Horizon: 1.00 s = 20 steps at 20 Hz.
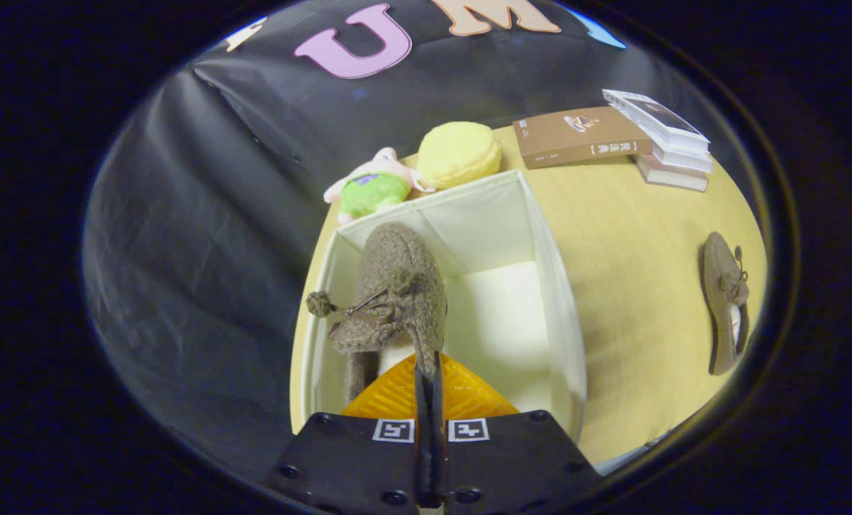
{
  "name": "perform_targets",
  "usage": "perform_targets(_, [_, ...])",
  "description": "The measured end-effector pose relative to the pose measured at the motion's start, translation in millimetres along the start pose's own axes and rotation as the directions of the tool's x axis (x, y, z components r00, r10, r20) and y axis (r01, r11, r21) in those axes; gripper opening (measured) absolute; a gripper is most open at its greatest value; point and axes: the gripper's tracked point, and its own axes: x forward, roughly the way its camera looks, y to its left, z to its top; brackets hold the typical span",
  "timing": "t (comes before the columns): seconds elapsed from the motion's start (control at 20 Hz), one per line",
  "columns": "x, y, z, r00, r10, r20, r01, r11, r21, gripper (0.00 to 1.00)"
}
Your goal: Open the storage box then place both shoes into the box .Put the left shoe in first, then the right shoe, with the right side of both shoes facing outward in a uniform manner.
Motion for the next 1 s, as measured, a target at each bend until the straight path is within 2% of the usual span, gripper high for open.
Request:
perform_targets(0.25, [32.1,4.8,-22.4,0.997,-0.058,-0.059,0.057,0.998,-0.026,0.03])
perform_targets(0.45, [40.3,14.0,-30.6,0.991,-0.107,-0.084,0.101,0.993,-0.066,0.04])
perform_targets(0.65, [47.0,13.9,-43.4,0.986,-0.114,-0.120,0.100,0.988,-0.117,0.08])
perform_targets(0.75, [43.2,16.5,-43.4,0.988,-0.102,-0.117,0.085,0.987,-0.139,0.24])
perform_targets(1.0, [9.8,42.1,-24.4,0.999,0.006,-0.045,-0.015,0.978,-0.207,0.55])
